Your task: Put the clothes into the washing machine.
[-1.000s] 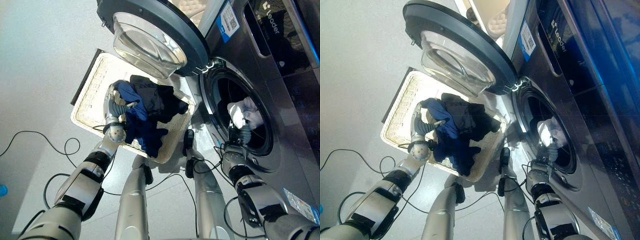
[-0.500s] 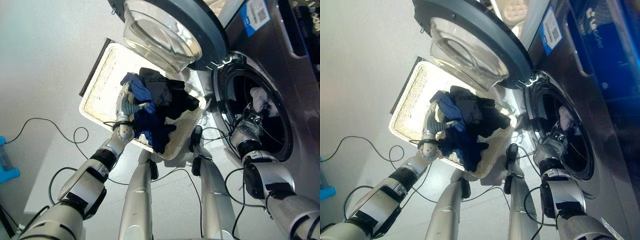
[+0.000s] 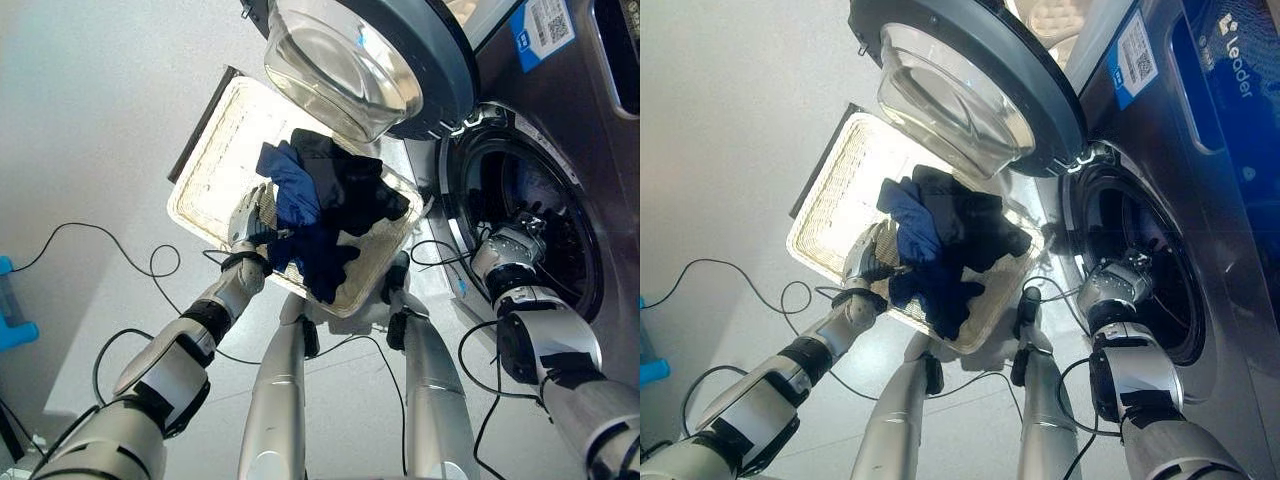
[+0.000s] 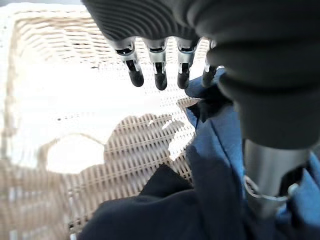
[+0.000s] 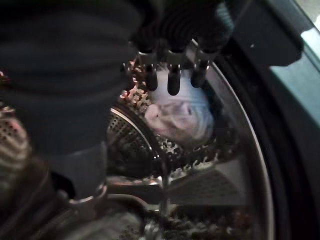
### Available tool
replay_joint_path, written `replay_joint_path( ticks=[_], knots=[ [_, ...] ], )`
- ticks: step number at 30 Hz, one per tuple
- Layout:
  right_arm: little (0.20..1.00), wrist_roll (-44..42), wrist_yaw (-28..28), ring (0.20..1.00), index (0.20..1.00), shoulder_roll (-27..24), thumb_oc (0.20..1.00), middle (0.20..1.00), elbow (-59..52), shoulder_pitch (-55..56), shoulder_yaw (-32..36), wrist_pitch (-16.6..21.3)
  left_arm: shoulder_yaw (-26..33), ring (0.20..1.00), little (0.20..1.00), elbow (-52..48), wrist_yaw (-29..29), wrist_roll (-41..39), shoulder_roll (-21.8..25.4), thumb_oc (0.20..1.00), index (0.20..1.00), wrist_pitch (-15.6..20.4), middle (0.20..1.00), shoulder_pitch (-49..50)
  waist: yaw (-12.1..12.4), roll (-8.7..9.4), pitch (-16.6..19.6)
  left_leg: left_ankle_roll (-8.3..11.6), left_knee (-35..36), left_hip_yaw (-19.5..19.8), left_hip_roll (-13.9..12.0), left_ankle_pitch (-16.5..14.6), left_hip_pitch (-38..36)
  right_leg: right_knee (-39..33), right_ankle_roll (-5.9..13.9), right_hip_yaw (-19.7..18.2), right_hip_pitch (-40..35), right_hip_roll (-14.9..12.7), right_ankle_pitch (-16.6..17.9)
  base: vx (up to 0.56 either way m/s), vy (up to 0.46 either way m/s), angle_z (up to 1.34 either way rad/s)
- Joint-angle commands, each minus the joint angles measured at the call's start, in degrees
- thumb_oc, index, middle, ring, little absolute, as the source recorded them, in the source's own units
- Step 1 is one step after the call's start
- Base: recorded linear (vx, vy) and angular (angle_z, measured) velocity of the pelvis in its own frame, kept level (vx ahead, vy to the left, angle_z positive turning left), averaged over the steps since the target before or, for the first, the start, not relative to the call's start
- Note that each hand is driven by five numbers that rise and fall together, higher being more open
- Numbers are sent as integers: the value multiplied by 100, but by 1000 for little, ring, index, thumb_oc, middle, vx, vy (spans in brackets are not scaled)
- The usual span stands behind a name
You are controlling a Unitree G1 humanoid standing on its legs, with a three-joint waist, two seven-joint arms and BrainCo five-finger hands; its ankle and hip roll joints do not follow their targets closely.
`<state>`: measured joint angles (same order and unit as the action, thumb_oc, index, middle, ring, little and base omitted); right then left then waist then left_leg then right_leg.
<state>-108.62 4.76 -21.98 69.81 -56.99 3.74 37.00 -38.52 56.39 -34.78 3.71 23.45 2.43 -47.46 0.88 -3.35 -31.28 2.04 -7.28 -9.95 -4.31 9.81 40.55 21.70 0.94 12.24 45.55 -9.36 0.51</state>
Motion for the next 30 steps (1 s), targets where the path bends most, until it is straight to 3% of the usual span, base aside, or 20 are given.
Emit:
replay_joint_path(
  ticks=[1,2,3,8,9,17,25,30],
  knots=[
    [1000,3132,1741,1000,1000,-307,1000,1000,-66,181,-317,-201,184,1000,1000,237,121,140,-204,1000,1000,-432,1000,-173,2,-221,149,286,-466,-41,333,-654,94,94,658,349,-19,-25,144,0,0,0],
    [1000,3297,1872,1000,1000,-308,1000,1000,-77,161,-349,-203,184,1000,1000,236,127,134,-193,1000,1000,-453,1000,-207,3,-225,149,276,-459,-43,330,-608,145,73,641,355,26,-19,190,0,0,0],
    [1000,3927,2381,1000,1000,-251,1000,1000,-124,237,-578,-278,195,1000,1000,247,256,158,-224,1000,1000,-574,1000,-201,-3,-226,149,280,-460,-71,326,-631,97,90,648,343,-14,-9,140,0,0,0],
    [1000,3821,2391,1000,1000,-89,1000,1000,-170,441,-676,-354,201,1000,1000,284,542,218,-301,1000,1000,-786,1000,-195,-47,-218,149,274,-419,-122,303,-604,107,66,646,305,18,32,142,4,-1,-1],
    [1000,3867,2311,1000,1000,25,1000,1000,-313,504,-760,-325,186,1000,1000,268,758,201,-347,1000,1000,-960,1000,-207,-68,-213,149,269,-403,-145,302,-595,117,58,644,295,40,49,143,0,0,0],
    [1000,4916,2880,1000,1000,637,1000,1000,-1665,914,-1286,-127,112,1000,1000,138,1420,109,-516,1000,1000,-1487,1000,-267,-212,-124,149,291,-350,-238,258,-512,203,11,619,215,143,142,176,0,2,0],
    [1000,5338,3245,1000,1000,1109,1000,1000,-2662,1352,-1712,-60,128,1000,1000,330,1769,-411,-803,1000,1000,-1916,1000,-284,-382,6,149,285,-318,-364,169,-435,254,-16,593,129,213,237,200,6,6,-2],
    [1000,5647,3453,1000,1000,1516,1000,1000,-3556,1496,-2282,44,349,1000,1000,994,1865,-1312,-1151,1000,1000,-2108,1000,-450,-514,166,149,291,-327,-480,117,-347,357,-66,567,59,296,332,242,10,-12,-9]
  ],
)
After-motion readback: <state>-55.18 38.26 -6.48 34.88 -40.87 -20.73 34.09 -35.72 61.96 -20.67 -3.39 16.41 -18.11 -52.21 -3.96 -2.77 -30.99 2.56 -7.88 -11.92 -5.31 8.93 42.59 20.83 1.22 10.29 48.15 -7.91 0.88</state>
